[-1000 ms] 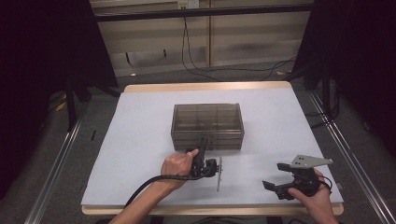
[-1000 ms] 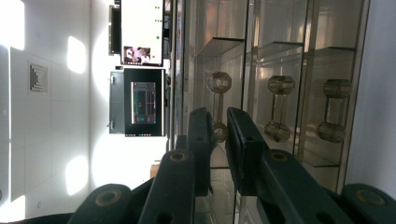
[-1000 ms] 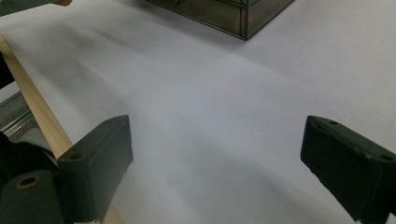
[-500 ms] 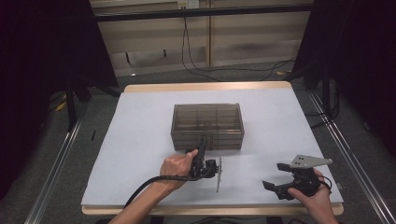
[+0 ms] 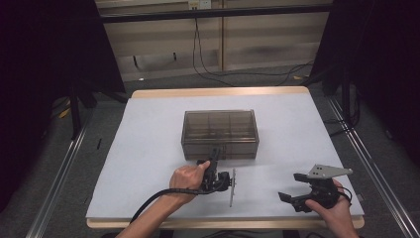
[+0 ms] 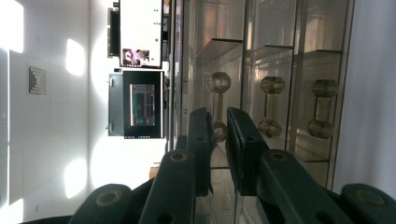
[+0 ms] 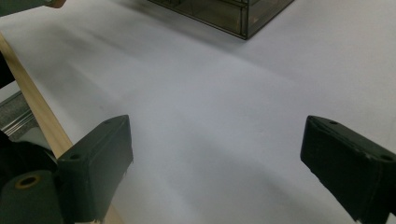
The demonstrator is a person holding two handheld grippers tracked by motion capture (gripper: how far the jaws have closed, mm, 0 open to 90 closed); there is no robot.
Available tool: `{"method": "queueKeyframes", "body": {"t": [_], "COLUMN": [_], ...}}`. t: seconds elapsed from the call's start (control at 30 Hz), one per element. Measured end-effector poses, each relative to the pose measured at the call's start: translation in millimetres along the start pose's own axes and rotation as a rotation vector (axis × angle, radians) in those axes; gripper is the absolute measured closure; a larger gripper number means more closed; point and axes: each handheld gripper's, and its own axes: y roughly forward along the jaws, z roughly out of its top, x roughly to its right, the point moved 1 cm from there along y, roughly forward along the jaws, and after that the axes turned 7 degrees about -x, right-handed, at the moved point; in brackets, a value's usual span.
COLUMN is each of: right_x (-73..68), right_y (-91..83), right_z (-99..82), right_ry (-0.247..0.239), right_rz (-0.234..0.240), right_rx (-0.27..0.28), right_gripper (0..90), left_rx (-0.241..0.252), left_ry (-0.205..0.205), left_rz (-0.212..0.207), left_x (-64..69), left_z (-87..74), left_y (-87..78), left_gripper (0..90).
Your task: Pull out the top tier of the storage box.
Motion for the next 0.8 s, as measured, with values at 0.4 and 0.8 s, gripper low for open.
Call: {"method": "queueKeyframes", "body": {"t": [0.4, 0.8], "right_x": [-0.3, -0.2], "right_y": [-0.1, -0.1], "right_z": [0.0, 0.0], "right_ry": [0.000, -0.002], "right_rz": [0.001, 0.000], "right_rx": [0.000, -0.001], "right_gripper": [9.3, 9.3], "left_rx": [0.009, 0.016], "left_ry": [0.005, 0.003], "left_rz": [-0.001, -0.009], "left_x": [0.4, 1.0], "left_z": [-1.1, -1.6], "left_y": [-5.6, -10.7], "left_gripper": [80.7, 80.7]}}
